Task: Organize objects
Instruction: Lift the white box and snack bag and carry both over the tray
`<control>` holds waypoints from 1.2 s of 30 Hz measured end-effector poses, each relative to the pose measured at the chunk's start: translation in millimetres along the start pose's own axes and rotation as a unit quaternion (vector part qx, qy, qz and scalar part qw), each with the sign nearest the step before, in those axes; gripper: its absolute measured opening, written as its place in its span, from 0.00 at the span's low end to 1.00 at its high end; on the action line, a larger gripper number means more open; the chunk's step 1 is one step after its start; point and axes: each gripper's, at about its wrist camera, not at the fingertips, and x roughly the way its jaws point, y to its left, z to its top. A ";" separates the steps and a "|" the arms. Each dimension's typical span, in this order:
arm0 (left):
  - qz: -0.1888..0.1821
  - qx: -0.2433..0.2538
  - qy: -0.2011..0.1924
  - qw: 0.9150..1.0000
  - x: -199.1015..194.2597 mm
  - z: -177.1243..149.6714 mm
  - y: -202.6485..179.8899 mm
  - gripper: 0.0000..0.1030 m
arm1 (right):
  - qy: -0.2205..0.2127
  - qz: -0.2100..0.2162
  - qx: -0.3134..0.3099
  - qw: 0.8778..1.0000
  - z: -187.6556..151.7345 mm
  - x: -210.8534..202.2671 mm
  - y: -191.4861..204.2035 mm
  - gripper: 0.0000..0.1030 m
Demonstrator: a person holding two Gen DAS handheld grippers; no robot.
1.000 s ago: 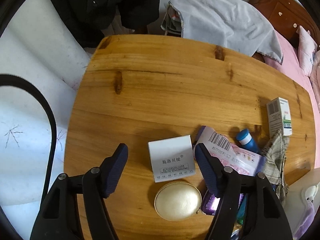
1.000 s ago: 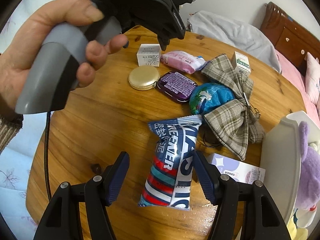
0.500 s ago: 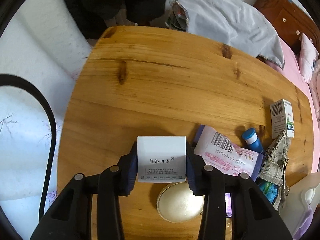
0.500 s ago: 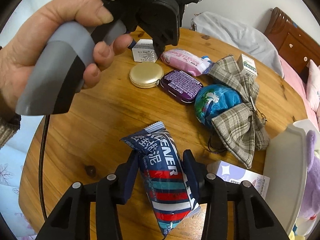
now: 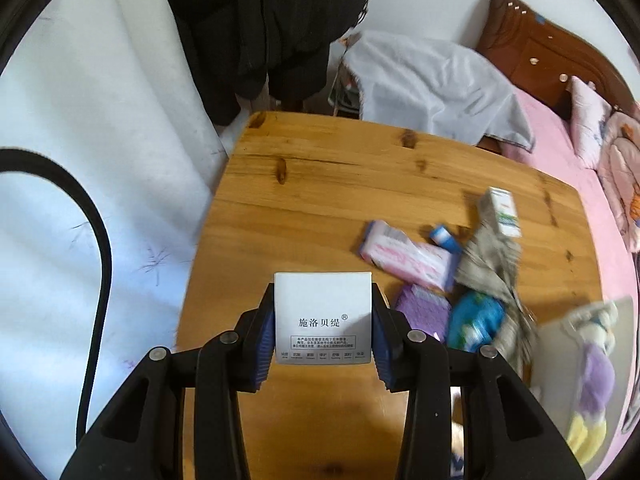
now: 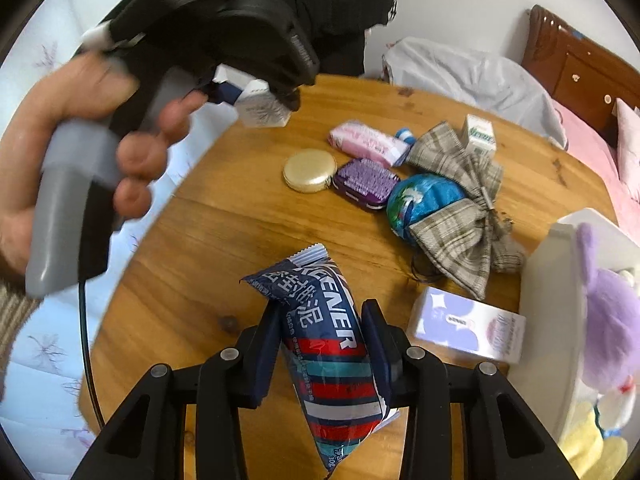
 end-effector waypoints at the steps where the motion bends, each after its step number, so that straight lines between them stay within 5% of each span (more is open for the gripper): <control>1: -0.001 0.002 -0.005 1.000 -9.3 -5.5 -1.2 0.43 | -0.009 0.006 0.005 1.000 -1.0 -9.1 -2.1 0.40; 12: -0.010 0.010 -0.079 0.997 -98.5 -70.6 -28.1 0.43 | -0.088 0.032 0.036 0.995 -28.2 -106.8 -13.9 0.40; 17: -0.039 -0.006 -0.082 0.996 -119.9 -95.6 -36.0 0.43 | -0.125 0.030 0.054 0.990 -47.5 -153.8 -22.6 0.40; 22: -0.038 0.014 -0.104 0.994 -143.8 -116.8 -57.8 0.43 | -0.162 0.024 0.062 0.985 -64.3 -194.2 -35.8 0.40; 36: -0.109 0.083 -0.135 0.981 -193.3 -151.2 -128.4 0.43 | -0.257 -0.011 0.116 0.959 -114.5 -277.8 -76.0 0.40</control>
